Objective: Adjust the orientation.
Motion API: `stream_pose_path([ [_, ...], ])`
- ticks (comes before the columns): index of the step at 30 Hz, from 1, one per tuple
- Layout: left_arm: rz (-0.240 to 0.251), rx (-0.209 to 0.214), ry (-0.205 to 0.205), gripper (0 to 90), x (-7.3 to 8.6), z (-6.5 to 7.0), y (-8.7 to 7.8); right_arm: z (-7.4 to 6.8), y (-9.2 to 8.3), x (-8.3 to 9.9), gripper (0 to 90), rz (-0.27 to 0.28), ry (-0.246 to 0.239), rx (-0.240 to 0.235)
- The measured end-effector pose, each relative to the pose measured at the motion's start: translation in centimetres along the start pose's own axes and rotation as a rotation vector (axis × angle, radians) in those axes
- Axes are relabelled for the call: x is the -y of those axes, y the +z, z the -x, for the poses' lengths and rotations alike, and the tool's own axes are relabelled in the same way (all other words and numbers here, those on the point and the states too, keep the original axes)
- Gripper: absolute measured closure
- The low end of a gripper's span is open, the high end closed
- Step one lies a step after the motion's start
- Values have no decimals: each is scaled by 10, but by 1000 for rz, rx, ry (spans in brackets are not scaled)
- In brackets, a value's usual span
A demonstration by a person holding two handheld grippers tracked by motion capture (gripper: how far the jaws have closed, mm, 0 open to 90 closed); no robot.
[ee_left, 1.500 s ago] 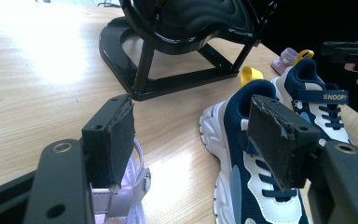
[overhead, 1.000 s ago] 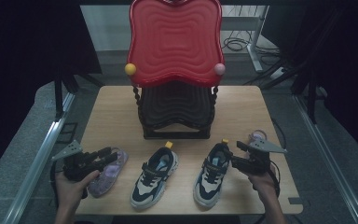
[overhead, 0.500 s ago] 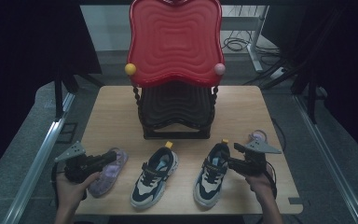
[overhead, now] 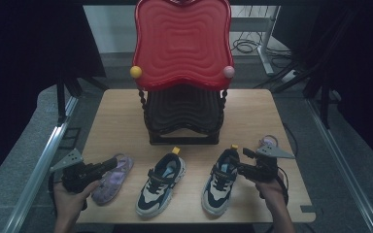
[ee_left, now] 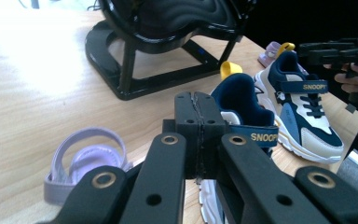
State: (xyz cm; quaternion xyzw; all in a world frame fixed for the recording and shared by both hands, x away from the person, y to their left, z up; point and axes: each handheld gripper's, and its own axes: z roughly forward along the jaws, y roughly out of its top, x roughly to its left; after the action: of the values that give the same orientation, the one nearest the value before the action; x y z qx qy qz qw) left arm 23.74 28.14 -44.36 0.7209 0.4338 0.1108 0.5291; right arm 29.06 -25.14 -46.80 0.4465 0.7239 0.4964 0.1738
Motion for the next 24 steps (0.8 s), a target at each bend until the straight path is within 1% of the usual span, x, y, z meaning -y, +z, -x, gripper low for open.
stream_pose_path([
  [1, 0, 0, 0, 900, 0, 0, 0, 0, 0, 0, 329, 0, 0, 0],
  [2, -14, -4, -4, 900, 3, 0, -1, 3, -2, -1, 330, 11, 13, -5],
  [3, -14, -4, -4, 900, 3, 0, -1, 4, -4, -1, 330, 14, 20, -8],
  [5, -39, -13, -3, 900, 8, 2, -4, 6, -5, -1, 331, 24, 33, -10],
  [6, -39, -13, -3, 900, 8, 2, -4, 6, -5, -1, 331, 24, 33, -10],
  [7, -56, -20, 2, 900, 11, 4, -6, 6, -7, -1, 331, 28, 38, -5],
  [8, -56, -20, 2, 900, 11, 4, -6, 6, -7, -1, 331, 25, 38, -5],
  [9, -69, -12, -5, 900, 16, 4, -6, 5, -8, -1, 331, 24, 39, -5],
  [11, -103, -18, -10, 900, 23, 3, -3, 4, -9, -2, 331, 27, 34, -4],
  [12, -103, -18, -10, 900, 23, 3, -3, 4, -9, -2, 331, 27, 34, -4],
  [13, -118, -18, -15, 900, 28, 3, -1, 4, -10, -2, 331, 25, 36, -5],
  [14, -152, -19, -24, 900, 37, 1, 3, 4, -10, -2, 331, 26, 40, -2],
  [15, -171, -29, -24, 900, 42, 1, 5, 5, -10, -2, 331, 21, 41, 0],
  [16, -171, -29, -24, 900, 42, 1, 5, 5, -10, -2, 331, 21, 41, 0],
  [17, -190, -36, -24, 900, 46, 1, 7, 5, -9, -1, 331, 19, 47, 4],
  [18, -217, -37, -29, 900, 55, 0, 11, 5, -7, 0, 330, 11, 47, 8],
  [19, -217, -37, -29, 900, 55, 0, 11, 5, -5, 1, 329, 7, 45, 10],
  [20, -228, -36, -34, 900, 59, 0, 12, 5, -5, 1, 328, 2, 43, 10],
  [21, -249, -43, -38, 900, 66, 0, 14, 5, -4, 1, 328, 0, 38, 9],
  [24, -267, -48, -36, 900, 70, -1, 16, 3, -4, 1, 328, 1, 40, 9],
])
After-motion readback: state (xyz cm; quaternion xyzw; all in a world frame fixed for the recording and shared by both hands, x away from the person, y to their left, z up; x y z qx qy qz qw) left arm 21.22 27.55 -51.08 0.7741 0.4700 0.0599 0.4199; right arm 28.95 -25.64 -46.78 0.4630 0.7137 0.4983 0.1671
